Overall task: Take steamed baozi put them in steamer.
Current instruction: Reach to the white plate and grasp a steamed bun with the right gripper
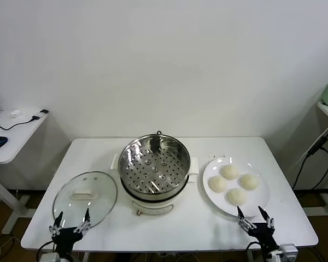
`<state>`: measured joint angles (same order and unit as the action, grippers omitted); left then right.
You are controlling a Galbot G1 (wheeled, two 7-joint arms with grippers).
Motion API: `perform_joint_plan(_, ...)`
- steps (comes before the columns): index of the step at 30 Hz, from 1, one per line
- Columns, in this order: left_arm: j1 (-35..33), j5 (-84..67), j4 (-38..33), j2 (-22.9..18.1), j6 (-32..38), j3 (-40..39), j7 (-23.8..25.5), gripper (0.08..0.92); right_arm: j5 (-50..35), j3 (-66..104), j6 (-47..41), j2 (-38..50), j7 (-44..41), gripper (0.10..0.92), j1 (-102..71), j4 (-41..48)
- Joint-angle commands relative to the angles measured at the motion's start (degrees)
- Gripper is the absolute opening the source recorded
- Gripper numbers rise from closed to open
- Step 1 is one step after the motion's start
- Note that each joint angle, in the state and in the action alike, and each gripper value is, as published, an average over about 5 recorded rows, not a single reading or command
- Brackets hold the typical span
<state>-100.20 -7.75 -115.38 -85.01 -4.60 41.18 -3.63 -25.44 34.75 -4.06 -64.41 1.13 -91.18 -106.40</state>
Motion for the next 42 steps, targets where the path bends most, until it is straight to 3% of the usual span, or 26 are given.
perform_joint_plan(1,-0.1,0.2,-0.2,0.1,-0.1,-0.1,0.0,0.823,0.8,-0.6,-8.1,5.7,1.0,0.823,14.9,1.6)
perform_joint_plan(8,0.1,0.9,-0.6,0.4,0.1,-1.0,0.0,0.823,5.1,-15.1,-14.4,20.1,-6.4,0.823,38.7,11.1)
perform_joint_plan(16,-0.2,1.0,-0.8,0.8,0.6,-1.5,0.0,0.823,11.0,-46.8,-11.7,37.3,-38.1,0.823,69.1,25.7)
perform_joint_plan(22,-0.5,0.9,-0.8,0.7,1.0,-1.5,-0.1,0.823,14.4,-78.5,2.8,37.5,-61.9,0.823,98.4,38.7)
perform_joint_plan(26,-0.4,1.0,-0.7,0.4,1.1,-1.5,-0.1,0.823,15.0,-100.4,8.0,32.3,-70.4,0.823,116.0,45.3)
perform_joint_plan(33,-0.5,1.4,-0.2,0.1,1.7,-1.6,-0.1,0.823,12.8,-117.1,5.1,22.8,-71.1,0.823,125.0,50.1)
perform_joint_plan(42,-0.6,1.4,0.2,-0.3,2.4,-1.4,-0.2,0.823,8.9,-113.7,-4.2,15.2,-63.5,0.823,114.0,54.4)
